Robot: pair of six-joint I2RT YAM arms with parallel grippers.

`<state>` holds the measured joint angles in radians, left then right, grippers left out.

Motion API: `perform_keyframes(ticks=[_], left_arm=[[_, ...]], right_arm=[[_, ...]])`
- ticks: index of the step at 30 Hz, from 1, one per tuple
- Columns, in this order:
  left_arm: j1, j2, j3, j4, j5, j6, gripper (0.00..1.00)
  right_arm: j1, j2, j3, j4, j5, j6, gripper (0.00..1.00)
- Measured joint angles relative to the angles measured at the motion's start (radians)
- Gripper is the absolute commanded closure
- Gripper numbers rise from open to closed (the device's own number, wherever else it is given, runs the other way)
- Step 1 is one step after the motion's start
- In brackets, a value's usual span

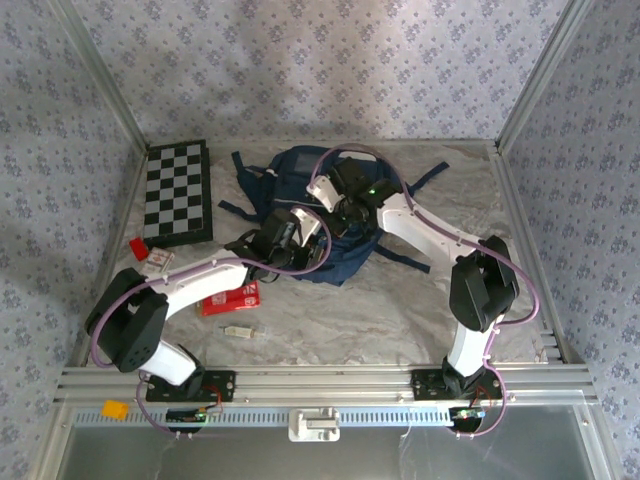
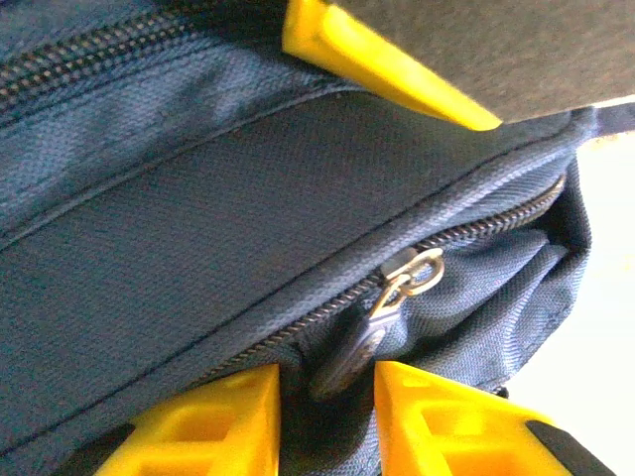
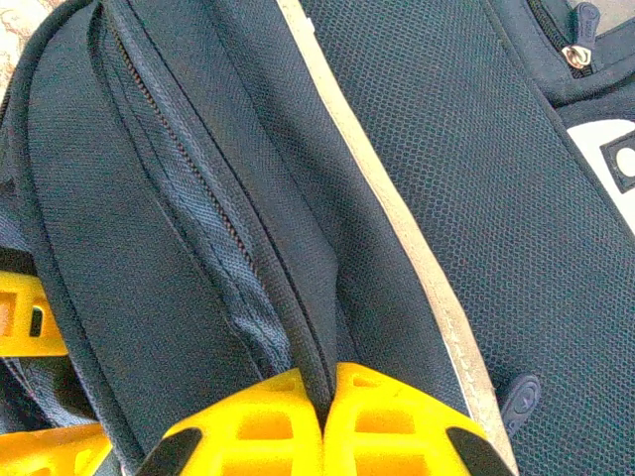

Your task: Pack books, pencil case, and school supplies into a backpack

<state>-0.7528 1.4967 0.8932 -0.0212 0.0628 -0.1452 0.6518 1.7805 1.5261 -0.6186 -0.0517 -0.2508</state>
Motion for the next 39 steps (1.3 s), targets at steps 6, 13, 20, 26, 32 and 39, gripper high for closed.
perform_keyframes(ticks=[6, 13, 20, 26, 32, 39], left_arm=[[0.009, 0.029, 0.039, -0.005, 0.012, 0.029, 1.00], [0.045, -0.006, 0.013, 0.004, 0.076, 0.044, 1.00], [0.107, -0.094, -0.045, 0.002, 0.128, 0.044, 1.00], [0.153, -0.104, -0.073, -0.005, 0.132, 0.043, 1.00], [0.191, -0.105, -0.108, 0.022, 0.094, 0.027, 1.00], [0.217, -0.103, -0.112, 0.046, 0.138, 0.007, 0.96]], right_arm=[[-0.023, 0.000, 0.004, -0.004, -0.030, 0.001, 1.00], [-0.028, -0.005, 0.004, 0.007, -0.055, 0.004, 1.00], [-0.034, -0.008, 0.004, 0.023, -0.093, 0.008, 1.00], [-0.039, -0.008, 0.005, 0.022, -0.100, 0.007, 1.00], [-0.046, -0.019, 0.005, 0.001, -0.105, -0.003, 1.00], [-0.049, -0.029, 0.005, -0.007, -0.103, -0.008, 1.00]])
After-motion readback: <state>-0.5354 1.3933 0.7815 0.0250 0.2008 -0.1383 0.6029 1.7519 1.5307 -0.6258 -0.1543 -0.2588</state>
